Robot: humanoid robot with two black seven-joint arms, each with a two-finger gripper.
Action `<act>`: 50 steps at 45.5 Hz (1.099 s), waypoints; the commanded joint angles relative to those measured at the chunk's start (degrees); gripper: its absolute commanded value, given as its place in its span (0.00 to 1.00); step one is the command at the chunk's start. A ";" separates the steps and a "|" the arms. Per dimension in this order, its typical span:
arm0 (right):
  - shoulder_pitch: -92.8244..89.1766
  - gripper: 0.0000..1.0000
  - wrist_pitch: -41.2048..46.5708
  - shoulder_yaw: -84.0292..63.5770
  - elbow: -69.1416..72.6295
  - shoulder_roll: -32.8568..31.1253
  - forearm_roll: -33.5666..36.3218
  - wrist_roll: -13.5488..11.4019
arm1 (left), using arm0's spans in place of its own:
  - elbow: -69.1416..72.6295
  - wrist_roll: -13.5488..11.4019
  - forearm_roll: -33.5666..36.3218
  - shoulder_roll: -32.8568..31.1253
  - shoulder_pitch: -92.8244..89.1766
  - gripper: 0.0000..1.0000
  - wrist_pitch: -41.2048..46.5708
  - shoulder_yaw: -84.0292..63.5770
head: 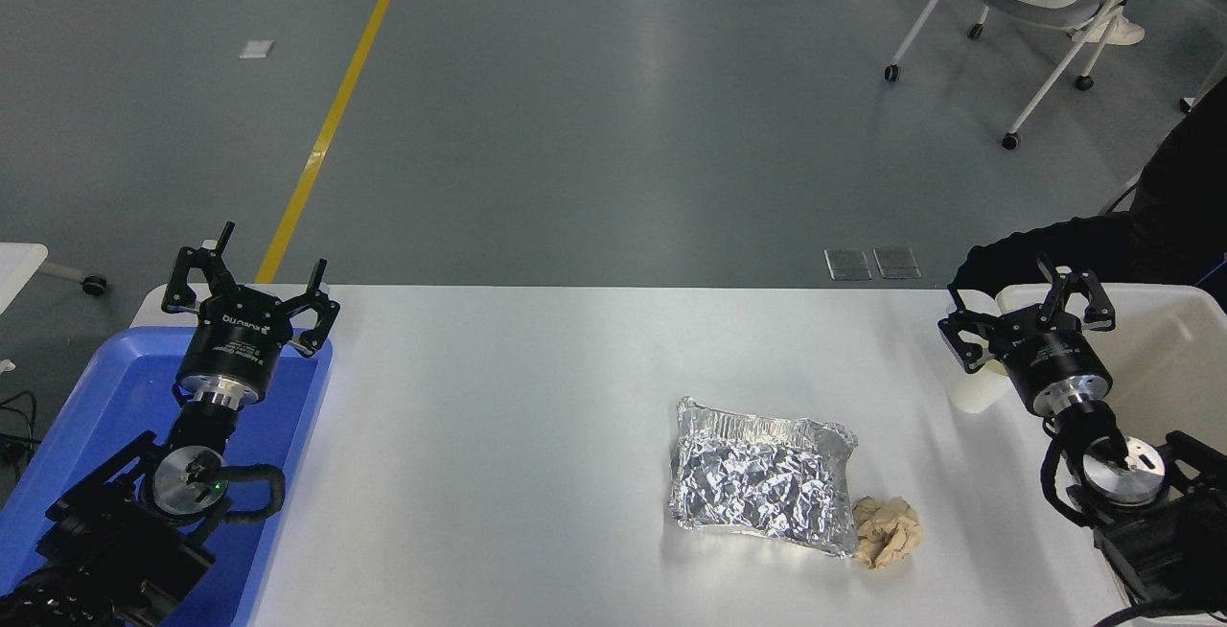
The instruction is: Pick up paper cup place in dustbin
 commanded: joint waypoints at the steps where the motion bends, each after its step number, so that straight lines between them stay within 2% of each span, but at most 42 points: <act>1: -0.01 1.00 0.26 -0.09 0.28 -0.10 -0.16 0.01 | -0.05 -0.05 0.26 -0.01 0.09 1.00 0.07 -0.08; 19: 1.13 1.00 0.26 -0.88 0.81 0.25 -1.65 -0.08 | -0.05 -0.05 0.09 0.07 0.00 1.00 -0.01 0.01; 24: 4.20 1.00 0.26 -1.67 1.69 -0.01 -8.49 -0.08 | 0.04 -0.05 0.09 0.07 0.00 1.00 0.07 0.10; 30: 9.03 1.00 -0.09 -2.02 2.48 -0.62 -20.79 -0.43 | 0.04 -0.05 0.00 0.07 -0.09 1.00 0.07 0.10; 35: 13.43 1.00 -0.27 -4.56 5.28 -3.61 -30.11 -0.70 | 0.04 -0.05 0.00 0.07 -0.09 1.00 0.07 0.10; 45: 24.85 1.00 -0.27 -18.53 15.56 -10.28 -47.43 -0.96 | 0.04 -0.05 0.00 0.07 -0.09 1.00 -0.01 0.18; 50: 32.84 1.00 -0.09 -28.72 20.93 -13.36 -53.67 -2.63 | -0.05 -0.05 0.00 0.07 -0.09 1.00 0.07 0.10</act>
